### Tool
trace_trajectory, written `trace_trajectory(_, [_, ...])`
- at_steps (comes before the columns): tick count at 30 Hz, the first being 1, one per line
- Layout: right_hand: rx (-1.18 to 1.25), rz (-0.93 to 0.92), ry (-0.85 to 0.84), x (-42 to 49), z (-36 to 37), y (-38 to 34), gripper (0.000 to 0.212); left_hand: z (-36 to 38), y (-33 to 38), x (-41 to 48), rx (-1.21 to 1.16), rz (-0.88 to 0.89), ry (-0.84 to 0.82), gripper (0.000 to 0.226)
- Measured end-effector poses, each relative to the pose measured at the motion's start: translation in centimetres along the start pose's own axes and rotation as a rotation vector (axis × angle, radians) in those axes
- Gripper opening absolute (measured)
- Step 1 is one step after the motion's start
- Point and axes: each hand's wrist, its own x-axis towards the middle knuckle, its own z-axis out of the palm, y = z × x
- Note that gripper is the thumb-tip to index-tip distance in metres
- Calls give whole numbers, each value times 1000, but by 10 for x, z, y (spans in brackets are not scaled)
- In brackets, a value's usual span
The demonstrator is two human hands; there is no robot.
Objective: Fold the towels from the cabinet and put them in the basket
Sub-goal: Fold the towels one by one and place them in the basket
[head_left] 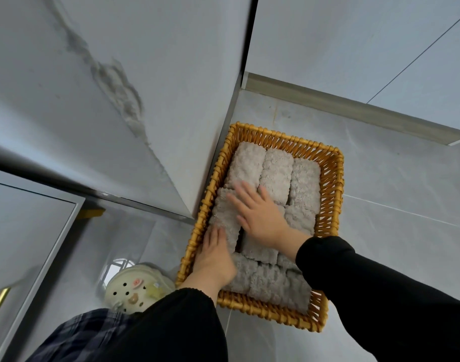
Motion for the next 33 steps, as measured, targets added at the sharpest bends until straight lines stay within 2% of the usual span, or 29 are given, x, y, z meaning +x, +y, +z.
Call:
trace_trajectory(2, [-68, -20, -74, -12, 16, -5, 57, 1, -2, 1, 80, -10, -63, 83])
trace_trajectory(4, [-70, 75, -157, -21, 23, -6, 61, -4, -3, 5, 154, 33, -162, 79])
trace_trajectory(7, [20, 195, -138, -29, 18, -14, 61, -7, -3, 7, 247, 94, -232, 77])
trace_trajectory(9, [94, 246, -16, -38, 11, -24, 56, -5, -4, 5, 261, 108, -188, 77])
trace_trajectory(11, [163, 408, 93, -52, 9, -27, 54, -2, -3, 2, 233, 121, -69, 74])
trace_trajectory(14, [309, 796, 87, -70, 12, -23, 59, -6, 3, 0, 224, 153, 111, 70])
trace_trajectory(16, [314, 905, 29, -79, 17, -19, 62, -9, 9, 1, 257, 177, 100, 74])
trace_trajectory(19, [295, 951, -75, -88, 29, -15, 66, -10, 10, 5, 360, 199, -11, 75])
trace_trajectory(21, [290, 961, -79, -90, 30, -15, 66, -11, 7, 9, 389, 172, -49, 75])
trace_trajectory(26, [333, 882, 226, -76, 16, -5, 59, -12, 6, 11, 391, 103, -71, 77])
trace_trajectory(28, [342, 891, 287, -66, 10, 8, 59, -11, 9, 11, 388, 84, -74, 78])
trace_trajectory(30, [410, 929, 232, -60, 11, 21, 61, -10, 10, 11, 385, 80, -80, 79])
trace_trajectory(33, [578, 876, 25, -54, 23, 29, 68, -10, 11, 11, 374, 88, -75, 80])
